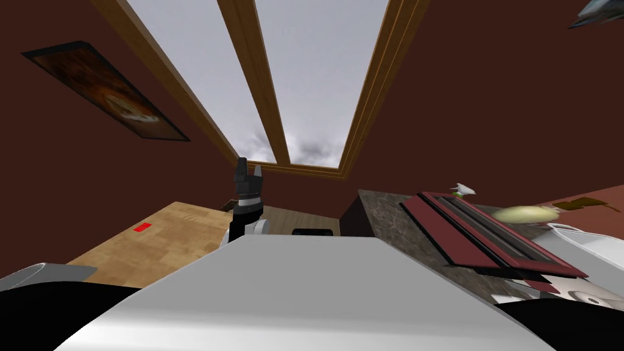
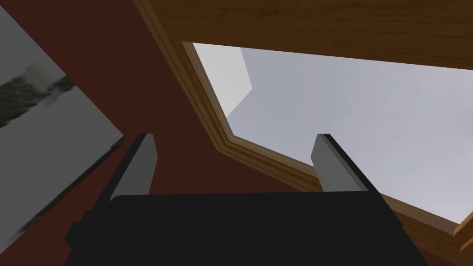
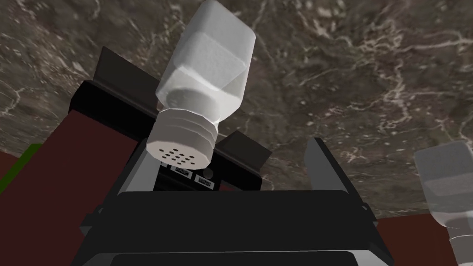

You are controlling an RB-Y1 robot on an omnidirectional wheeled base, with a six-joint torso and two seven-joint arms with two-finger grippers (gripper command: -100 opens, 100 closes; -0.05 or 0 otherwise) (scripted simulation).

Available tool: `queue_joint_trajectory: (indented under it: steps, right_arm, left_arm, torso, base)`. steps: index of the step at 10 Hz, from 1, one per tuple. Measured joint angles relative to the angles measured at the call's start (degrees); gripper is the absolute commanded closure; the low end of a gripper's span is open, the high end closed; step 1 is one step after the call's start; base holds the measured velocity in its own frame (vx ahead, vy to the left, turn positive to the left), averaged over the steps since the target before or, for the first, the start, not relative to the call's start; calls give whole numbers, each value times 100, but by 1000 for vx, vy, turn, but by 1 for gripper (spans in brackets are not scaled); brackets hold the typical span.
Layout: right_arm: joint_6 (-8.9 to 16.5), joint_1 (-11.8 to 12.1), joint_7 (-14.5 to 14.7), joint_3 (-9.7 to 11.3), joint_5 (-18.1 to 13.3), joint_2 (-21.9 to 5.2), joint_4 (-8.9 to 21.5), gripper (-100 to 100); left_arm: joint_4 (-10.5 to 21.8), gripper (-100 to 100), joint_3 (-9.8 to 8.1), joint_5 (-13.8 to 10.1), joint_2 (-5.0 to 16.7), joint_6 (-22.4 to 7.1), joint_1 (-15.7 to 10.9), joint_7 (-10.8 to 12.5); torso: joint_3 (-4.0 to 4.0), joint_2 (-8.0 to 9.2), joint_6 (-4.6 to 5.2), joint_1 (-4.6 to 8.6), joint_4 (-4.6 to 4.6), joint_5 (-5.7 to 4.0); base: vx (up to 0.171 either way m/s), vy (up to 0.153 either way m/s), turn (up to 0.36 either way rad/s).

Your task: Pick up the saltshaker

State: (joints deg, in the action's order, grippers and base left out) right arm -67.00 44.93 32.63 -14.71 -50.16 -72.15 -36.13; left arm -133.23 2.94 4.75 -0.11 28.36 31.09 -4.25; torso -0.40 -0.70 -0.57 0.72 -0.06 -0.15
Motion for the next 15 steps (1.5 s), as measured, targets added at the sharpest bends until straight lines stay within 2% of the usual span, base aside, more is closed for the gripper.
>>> queue_joint_trajectory:
  steps: [4,10,11,12,13,14,15]
  right_arm:
    - [-103,-189,-596,130,226,-6,279,-100]
    - [-319,-464,-1272,348,342,-68,597,-100]
    - [-330,-468,-1295,353,342,-69,603,0]
    - [-329,-467,-1293,352,342,-69,603,-100]
    - [-357,-895,-1243,639,374,-173,828,-100]
    - [-301,-867,-1245,761,467,-214,761,-100]
    - [-224,-735,-1275,761,532,-218,595,-100]
  left_arm:
    - [0,0,0,0,0,0,0,0]
    - [0,0,0,0,0,0,-1,0]
    - [0,0,0,0,0,0,-1,0]
    - [0,0,0,0,0,0,-1,0]
    - [0,0,0,0,0,0,0,0]
    - [0,0,0,0,0,0,-1,0]
    - [0,0,1,0,0,0,-1,0]
  torso:
    - [3,5,0,9,1,-2]
    - [18,31,1,-6,7,1]
    - [14,24,-1,-9,6,1]
    - [10,17,-1,-10,4,2]
    - [6,11,0,-8,3,1]
    - [6,11,0,-11,3,2]
    - [6,11,-2,-12,3,2]
  base:
    - [18,-48,-66]
    - [-24,-18,-59]
    - [0,0,0]
    - [0,-8,-184]
    - [4,-2,-81]
    - [4,0,10]
    - [2,-1,14]
